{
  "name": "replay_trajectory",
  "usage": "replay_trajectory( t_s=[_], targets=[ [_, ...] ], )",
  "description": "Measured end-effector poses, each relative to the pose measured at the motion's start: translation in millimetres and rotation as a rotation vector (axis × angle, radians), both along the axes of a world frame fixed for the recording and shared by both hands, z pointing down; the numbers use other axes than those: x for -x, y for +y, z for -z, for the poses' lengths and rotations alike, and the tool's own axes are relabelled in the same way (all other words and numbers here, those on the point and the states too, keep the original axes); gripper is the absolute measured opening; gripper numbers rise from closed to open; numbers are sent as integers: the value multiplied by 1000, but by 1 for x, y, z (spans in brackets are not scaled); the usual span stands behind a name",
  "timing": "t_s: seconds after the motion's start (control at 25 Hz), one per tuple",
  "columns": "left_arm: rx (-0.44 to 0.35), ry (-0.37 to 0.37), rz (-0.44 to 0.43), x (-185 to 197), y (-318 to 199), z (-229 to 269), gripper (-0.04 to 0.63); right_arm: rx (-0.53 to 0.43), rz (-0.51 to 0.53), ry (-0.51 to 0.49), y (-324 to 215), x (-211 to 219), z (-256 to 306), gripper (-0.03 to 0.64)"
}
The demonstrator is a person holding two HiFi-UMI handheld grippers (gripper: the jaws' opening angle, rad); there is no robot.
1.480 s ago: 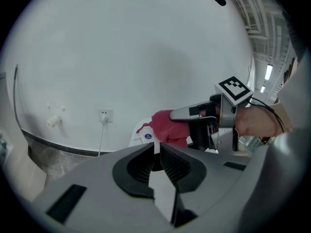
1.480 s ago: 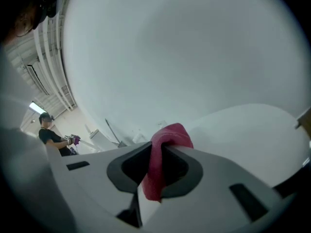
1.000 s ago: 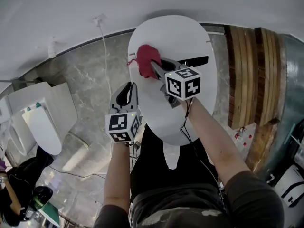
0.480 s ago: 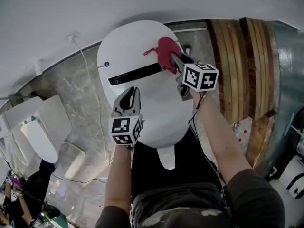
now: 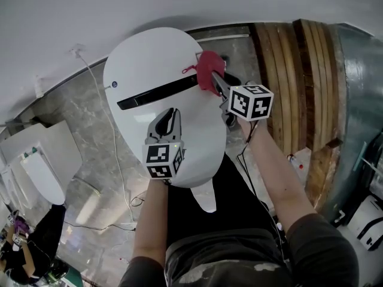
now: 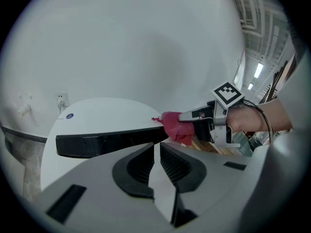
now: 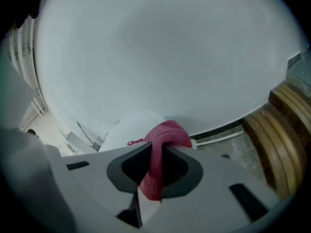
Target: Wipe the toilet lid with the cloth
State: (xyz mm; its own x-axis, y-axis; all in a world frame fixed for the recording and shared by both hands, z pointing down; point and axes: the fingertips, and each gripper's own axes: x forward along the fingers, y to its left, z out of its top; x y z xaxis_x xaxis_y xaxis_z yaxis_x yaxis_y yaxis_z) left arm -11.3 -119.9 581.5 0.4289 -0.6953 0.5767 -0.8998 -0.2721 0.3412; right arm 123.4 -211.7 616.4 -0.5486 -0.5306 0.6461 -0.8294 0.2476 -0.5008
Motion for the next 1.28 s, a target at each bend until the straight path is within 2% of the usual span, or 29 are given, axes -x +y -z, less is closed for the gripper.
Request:
replay_trajectory(
  t_s=[0.12, 0.24, 0.36, 0.52, 0.68, 0.8, 0.92, 1.04, 1.16, 1.28],
  targets=[
    [-2, -3, 11, 9, 3, 3, 46, -24, 67, -29, 10, 28, 15, 49],
    [-4, -14, 31, 35, 7, 7, 46, -47, 155, -69, 26, 76, 32, 49],
    [-6, -29, 66, 72, 12, 9, 46, -48, 240, -117, 49, 134, 40, 49],
    [5, -60, 85, 129, 28, 7, 46, -1, 323, -137, 87, 211, 30, 49],
    [18, -94, 71, 183, 44, -1, 46, 28, 347, -150, 114, 271, 20, 49],
    [39, -106, 52, 210, 54, -8, 46, 65, 352, -146, 127, 300, 1, 49],
    [53, -115, 53, 227, 59, -14, 46, 106, 310, -128, 130, 304, -16, 49],
    [66, -114, 48, 226, 65, -21, 46, 122, 252, -117, 128, 283, -26, 49],
    [72, -109, 32, 206, 67, -26, 46, 109, 228, -84, 119, 246, -30, 49],
    [75, -100, 3, 170, 65, -28, 46, 91, 207, -60, 107, 199, -29, 49]
  ],
)
